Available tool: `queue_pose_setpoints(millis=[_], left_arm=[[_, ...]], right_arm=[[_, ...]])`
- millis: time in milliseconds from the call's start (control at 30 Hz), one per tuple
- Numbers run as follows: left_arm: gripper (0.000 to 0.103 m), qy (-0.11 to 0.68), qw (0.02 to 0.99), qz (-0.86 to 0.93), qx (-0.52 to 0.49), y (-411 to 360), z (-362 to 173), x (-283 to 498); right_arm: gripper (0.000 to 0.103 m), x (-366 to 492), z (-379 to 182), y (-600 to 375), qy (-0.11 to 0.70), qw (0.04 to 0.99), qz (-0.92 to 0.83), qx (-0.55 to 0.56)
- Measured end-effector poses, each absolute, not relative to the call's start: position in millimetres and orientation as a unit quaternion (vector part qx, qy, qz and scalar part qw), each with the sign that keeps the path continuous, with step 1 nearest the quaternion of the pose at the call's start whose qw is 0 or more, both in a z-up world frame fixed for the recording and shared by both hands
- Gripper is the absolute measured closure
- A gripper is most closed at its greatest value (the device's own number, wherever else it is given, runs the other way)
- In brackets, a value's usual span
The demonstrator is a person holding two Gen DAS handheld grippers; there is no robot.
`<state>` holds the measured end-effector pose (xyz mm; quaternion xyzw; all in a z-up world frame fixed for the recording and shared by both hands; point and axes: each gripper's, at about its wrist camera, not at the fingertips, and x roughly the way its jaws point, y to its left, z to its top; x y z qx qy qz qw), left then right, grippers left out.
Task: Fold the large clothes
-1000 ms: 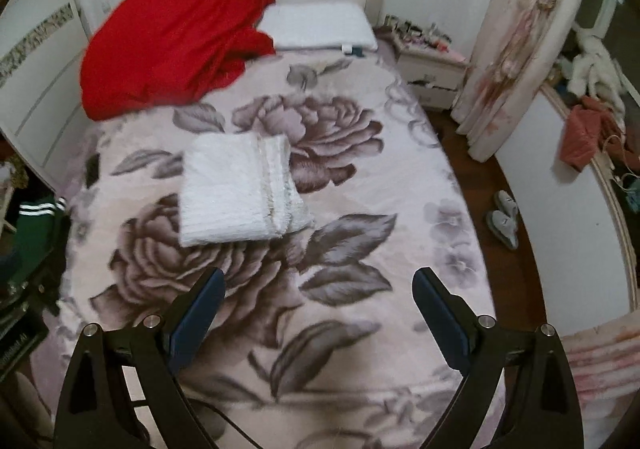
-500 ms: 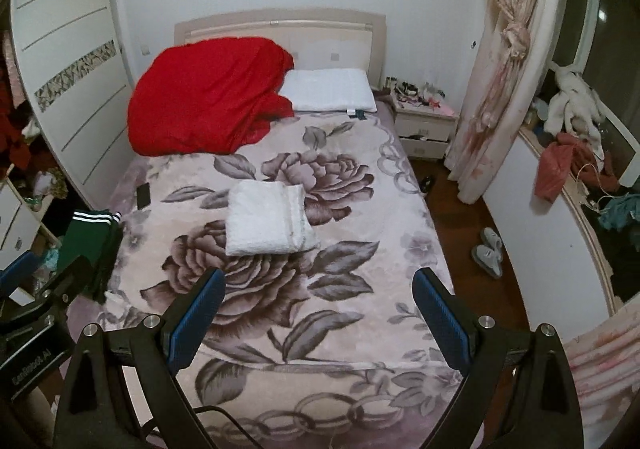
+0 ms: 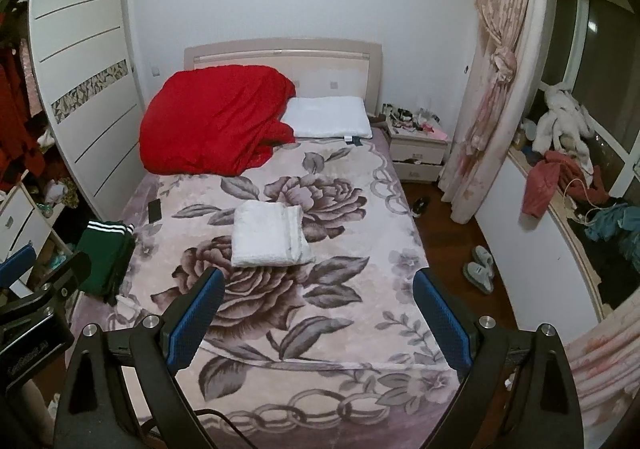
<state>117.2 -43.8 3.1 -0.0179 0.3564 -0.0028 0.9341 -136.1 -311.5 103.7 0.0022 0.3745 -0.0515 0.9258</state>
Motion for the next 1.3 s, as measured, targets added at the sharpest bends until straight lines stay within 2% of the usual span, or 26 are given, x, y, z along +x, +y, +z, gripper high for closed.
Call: queue_pose_setpoints(millis=[100, 1300], left_arm=[[0.004, 0.347, 0.938, 0.003, -0.014, -45.1, 6.7, 111.7], [0.002, 0.333, 0.943, 0.009, -0.004, -43.4, 11.1, 100.6]], right_arm=[[0.005, -142.4, 110.6, -311.4, 0.372, 0.927, -0.048, 0.002], [0.003, -141.8, 117.4, -315.1, 0.361, 0.932, -0.032, -0.006]])
